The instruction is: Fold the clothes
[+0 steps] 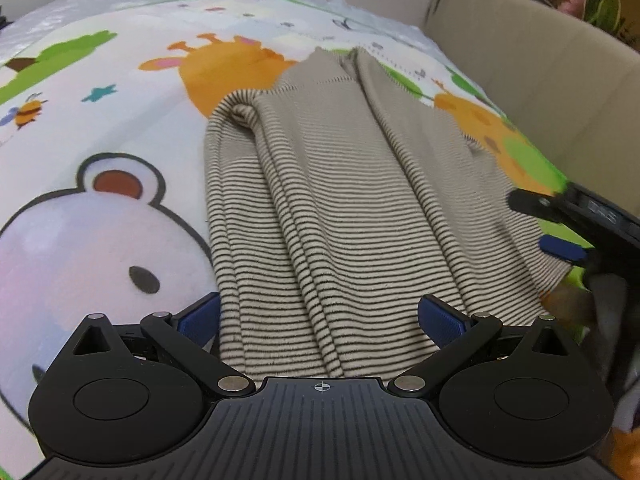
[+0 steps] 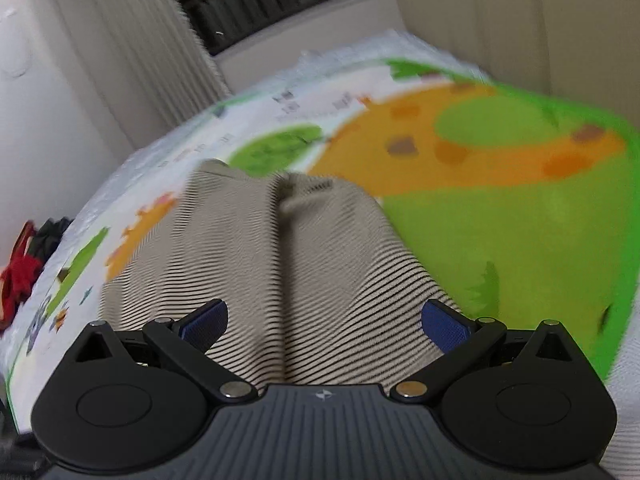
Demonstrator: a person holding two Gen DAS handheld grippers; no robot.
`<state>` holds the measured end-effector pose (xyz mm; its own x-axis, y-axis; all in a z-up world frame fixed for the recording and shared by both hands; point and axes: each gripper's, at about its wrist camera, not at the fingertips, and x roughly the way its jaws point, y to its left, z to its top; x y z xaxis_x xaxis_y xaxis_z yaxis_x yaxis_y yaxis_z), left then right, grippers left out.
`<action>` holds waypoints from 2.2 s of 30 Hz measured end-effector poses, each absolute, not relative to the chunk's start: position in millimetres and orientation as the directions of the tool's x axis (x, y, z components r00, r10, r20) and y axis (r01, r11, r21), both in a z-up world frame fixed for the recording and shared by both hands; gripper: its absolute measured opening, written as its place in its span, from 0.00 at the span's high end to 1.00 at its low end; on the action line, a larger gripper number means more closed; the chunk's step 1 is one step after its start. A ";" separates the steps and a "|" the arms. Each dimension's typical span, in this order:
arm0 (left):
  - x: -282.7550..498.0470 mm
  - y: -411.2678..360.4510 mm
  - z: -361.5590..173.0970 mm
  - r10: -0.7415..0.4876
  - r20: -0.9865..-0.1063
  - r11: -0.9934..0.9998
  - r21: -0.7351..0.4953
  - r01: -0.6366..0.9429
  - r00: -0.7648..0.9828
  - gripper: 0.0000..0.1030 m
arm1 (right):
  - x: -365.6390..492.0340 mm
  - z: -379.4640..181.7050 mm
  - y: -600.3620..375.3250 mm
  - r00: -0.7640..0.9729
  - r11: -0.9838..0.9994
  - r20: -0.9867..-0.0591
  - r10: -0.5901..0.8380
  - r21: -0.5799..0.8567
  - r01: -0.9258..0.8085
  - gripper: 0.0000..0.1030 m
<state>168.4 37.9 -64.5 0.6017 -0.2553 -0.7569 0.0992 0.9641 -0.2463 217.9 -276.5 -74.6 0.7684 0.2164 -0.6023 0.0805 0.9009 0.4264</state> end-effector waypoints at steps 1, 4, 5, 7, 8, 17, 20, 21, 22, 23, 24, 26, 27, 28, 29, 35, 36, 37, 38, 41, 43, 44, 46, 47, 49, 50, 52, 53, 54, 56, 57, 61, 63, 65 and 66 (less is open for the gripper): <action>169.3 39.0 -65.8 -0.260 -0.755 0.963 -0.250 0.102 0.602 0.00 | 216.0 -76.8 -276.0 0.783 0.896 -0.583 0.214 0.438 0.081 0.00; 173.9 40.6 -68.9 -0.271 -0.757 0.961 -0.253 0.116 0.594 0.00 | 212.0 -83.5 -272.2 0.792 0.898 -0.570 0.218 0.435 0.066 0.00; 176.2 40.7 -69.7 -0.272 -0.758 0.960 -0.251 0.121 0.593 0.00 | 211.1 -84.8 -270.4 0.793 0.905 -0.570 0.217 0.421 0.055 0.00; 180.1 42.6 -69.8 -0.282 -0.752 0.958 -0.257 0.128 0.595 0.00 | 208.7 -85.3 -266.7 0.781 0.914 -0.580 0.231 0.404 0.030 0.00; 182.2 44.1 -69.6 -0.289 -0.748 0.955 -0.265 0.130 0.597 0.00 | 206.7 -84.4 -265.7 0.772 0.912 -0.585 0.247 0.410 0.019 0.00; 200.9 90.1 -66.2 -0.418 -0.690 0.892 -0.434 0.125 0.592 0.00 | 161.4 -76.9 -226.1 0.710 0.889 -0.585 0.392 0.441 -0.127 0.00; 204.0 102.0 -62.2 -0.341 -0.694 0.922 -0.378 0.083 0.634 0.00 | 148.2 -73.7 -210.5 0.677 0.874 -0.592 0.437 0.457 -0.164 0.00; 205.4 106.9 -62.1 -0.323 -0.696 0.927 -0.370 0.066 0.642 0.00 | 144.4 -72.8 -204.8 0.666 0.871 -0.595 0.449 0.457 -0.180 0.00; 206.8 111.8 -61.9 -0.305 -0.697 0.931 -0.362 0.049 0.649 0.00 | 140.9 -72.0 -198.7 0.655 0.870 -0.599 0.460 0.451 -0.198 0.00; 208.1 116.8 -61.8 -0.290 -0.697 0.933 -0.357 0.033 0.656 0.00 | 137.4 -71.1 -192.5 0.644 0.868 -0.603 0.471 0.446 -0.217 0.00; 208.1 121.6 -60.8 -0.304 -0.692 0.926 -0.376 0.032 0.655 0.00 | 133.9 -70.2 -186.7 0.632 0.867 -0.608 0.481 0.439 -0.237 0.00; 206.4 125.2 -56.7 -0.308 -0.686 0.924 -0.380 0.036 0.660 0.00 | 126.0 -67.7 -174.7 0.610 0.865 -0.618 0.495 0.414 -0.282 0.00; 205.2 125.4 -54.4 -0.304 -0.683 0.927 -0.372 0.042 0.664 0.00 | 121.0 -65.6 -169.0 0.609 0.871 -0.624 0.489 0.386 -0.304 0.00; 203.9 126.3 -51.9 -0.306 -0.681 0.928 -0.369 0.049 0.666 0.00 | 115.4 -62.7 -164.0 0.620 0.883 -0.629 0.469 0.343 -0.320 0.00; 201.9 127.5 -49.3 -0.311 -0.676 0.927 -0.370 0.057 0.668 0.00 | 109.9 -59.9 -159.7 0.639 0.896 -0.629 0.443 0.290 -0.335 0.00; 186.5 128.6 -30.2 -0.318 -0.623 0.937 -0.320 0.138 0.715 0.00 | 87.0 -50.5 -135.6 0.686 0.880 -0.613 0.393 0.034 -0.474 0.07; 184.0 126.7 -29.1 -0.317 -0.621 0.940 -0.309 0.148 0.717 0.00 | 86.6 -53.4 -128.0 0.678 0.866 -0.624 0.388 -0.007 -0.501 0.13; 181.5 124.7 -28.0 -0.316 -0.618 0.942 -0.298 0.158 0.720 0.00 | 87.8 -57.1 -119.6 0.673 0.849 -0.637 0.377 -0.054 -0.526 0.18; 179.1 122.9 -27.0 -0.315 -0.616 0.943 -0.287 0.167 0.722 0.00 | 87.0 -61.8 -111.9 0.675 0.830 -0.643 0.363 -0.106 -0.547 0.21; 175.8 119.1 -26.2 -0.321 -0.614 0.943 -0.278 0.183 0.721 0.00 | 90.2 -67.1 -100.8 0.702 0.795 -0.631 0.331 -0.215 -0.567 0.63; 173.9 119.1 -24.3 -0.321 -0.608 0.943 -0.276 0.186 0.726 0.00 | 106.6 -49.2 -116.2 0.703 0.826 -0.606 0.372 -0.131 -0.549 0.81; 174.1 119.7 -23.5 -0.323 -0.605 0.943 -0.273 0.191 0.728 0.00 | 116.4 -37.6 -127.9 0.717 0.849 -0.586 0.377 -0.089 -0.520 0.84; 172.4 119.5 -21.3 -0.332 -0.598 0.941 -0.265 0.212 0.729 0.00 | 137.7 -14.1 -156.1 0.776 0.905 -0.534 0.335 -0.047 -0.423 0.86; 171.4 119.2 -20.3 -0.338 -0.595 0.939 -0.260 0.223 0.730 0.00 | 150.2 -0.7 -175.0 0.810 0.933 -0.504 0.300 -0.023 -0.360 0.87; 167.3 116.3 -19.0 -0.355 -0.588 0.935 -0.243 0.260 0.727 0.00 | 174.8 25.1 -216.7 0.866 0.975 -0.456 0.204 0.014 -0.222 0.88; 164.7 114.2 -18.7 -0.361 -0.586 0.933 -0.230 0.278 0.726 0.00 | 185.2 36.6 -238.4 0.888 0.988 -0.435 0.150 0.031 -0.152 0.88; 158.5 109.7 -18.6 -0.367 -0.580 0.930 -0.200 0.310 0.728 0.00 | 200.6 52.6 -276.3 0.916 0.999 -0.401 0.031 0.036 -0.018 0.88; 156.5 108.3 -18.8 -0.367 -0.577 0.929 -0.188 0.319 0.730 0.00 | 206.0 59.3 -293.5 0.923 0.998 -0.383 -0.038 0.026 0.052 0.88; 155.0 107.4 -19.2 -0.367 -0.575 0.929 -0.180 0.324 0.731 0.00 | 210.0 64.7 -308.7 0.924 0.992 -0.365 -0.112 0.006 0.122 0.88; 153.9 106.4 -20.8 -0.371 -0.578 0.927 -0.177 0.332 0.727 0.00 | 217.1 69.6 -332.1 0.913 0.975 -0.346 -0.215 -0.025 0.220 0.88; 153.5 105.9 -21.5 -0.374 -0.580 0.925 -0.178 0.336 0.723 0.00 | 219.4 70.1 -340.8 0.906 0.968 -0.345 -0.246 -0.032 0.251 0.88; 148.4 103.8 -22.2 -0.397 -0.586 0.913 -0.174 0.368 0.706 0.00 | 228.2 57.1 -350.2 0.857 0.940 -0.392 -0.334 -0.076 0.332 0.78; 146.3 105.5 -21.9 -0.395 -0.584 0.914 -0.174 0.366 0.709 0.00 | 226.2 49.2 -344.1 0.851 0.934 -0.389 -0.353 -0.089 0.346 0.70; 145.4 110.2 -20.5 -0.380 -0.580 0.922 -0.174 0.346 0.721 0.00 | 216.3 42.8 -328.7 0.868 0.954 -0.398 -0.296 -0.077 0.290 0.66; 145.2 112.8 -19.6 -0.370 -0.578 0.927 -0.170 0.335 0.727 0.00 | 210.2 40.7 -319.3 0.878 0.968 -0.409 -0.249 -0.064 0.244 0.63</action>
<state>145.2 112.8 -19.6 0.7274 -0.3696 -0.5782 0.3353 0.9266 -0.1704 210.2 -319.3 40.7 0.8781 -0.2486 -0.4088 0.2444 0.9676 -0.0635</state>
